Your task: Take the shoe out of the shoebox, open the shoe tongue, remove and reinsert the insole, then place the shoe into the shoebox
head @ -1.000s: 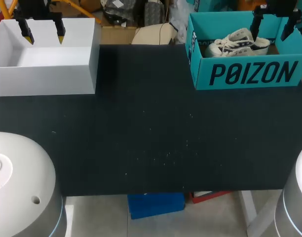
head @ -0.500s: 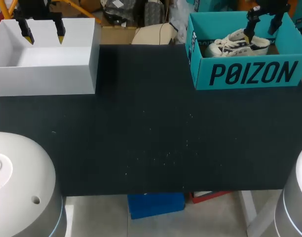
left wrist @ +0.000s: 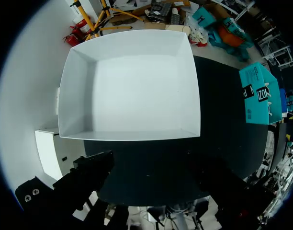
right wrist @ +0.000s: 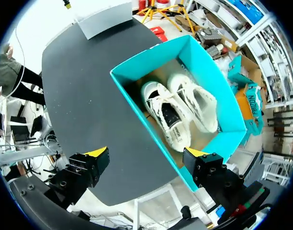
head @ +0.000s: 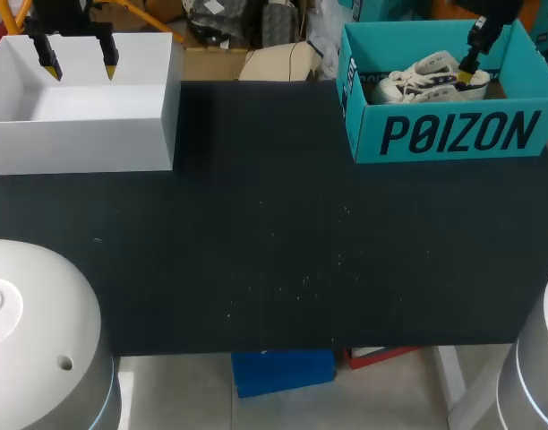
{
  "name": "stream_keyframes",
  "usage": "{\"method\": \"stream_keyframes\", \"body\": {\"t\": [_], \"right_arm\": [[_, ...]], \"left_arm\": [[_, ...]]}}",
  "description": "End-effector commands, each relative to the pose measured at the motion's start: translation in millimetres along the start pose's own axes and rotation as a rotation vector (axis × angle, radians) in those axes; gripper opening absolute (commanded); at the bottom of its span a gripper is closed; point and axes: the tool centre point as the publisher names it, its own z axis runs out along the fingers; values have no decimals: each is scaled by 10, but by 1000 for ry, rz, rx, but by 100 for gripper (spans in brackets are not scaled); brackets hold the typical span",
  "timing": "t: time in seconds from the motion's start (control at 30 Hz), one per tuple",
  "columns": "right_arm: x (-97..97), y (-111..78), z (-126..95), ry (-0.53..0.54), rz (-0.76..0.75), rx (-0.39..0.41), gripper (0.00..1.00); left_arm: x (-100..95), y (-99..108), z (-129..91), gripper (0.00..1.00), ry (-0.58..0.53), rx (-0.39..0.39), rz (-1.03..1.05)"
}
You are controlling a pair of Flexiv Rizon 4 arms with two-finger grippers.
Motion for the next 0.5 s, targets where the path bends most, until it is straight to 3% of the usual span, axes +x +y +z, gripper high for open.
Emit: {"method": "stream_keyframes", "body": {"t": [0.03,0.17,0.2,0.27,0.37,0.47,0.5], "right_arm": [[-270,125,83,64,-419,64,100],[-431,202,183,70,-493,97,100],[-466,222,213,71,-508,105,91],[-541,258,285,73,-537,122,86],[-636,314,400,74,-563,133,90],[-717,376,548,74,-579,125,68],[-741,389,600,74,-586,128,69]], "left_arm": [[0,0,0,100,0,0,0],[0,0,0,100,0,0,0],[0,0,0,100,0,0,0],[0,0,0,100,0,0,0],[0,0,0,100,0,0,0],[0,0,0,100,0,0,0],[0,0,0,100,0,0,0]]}}
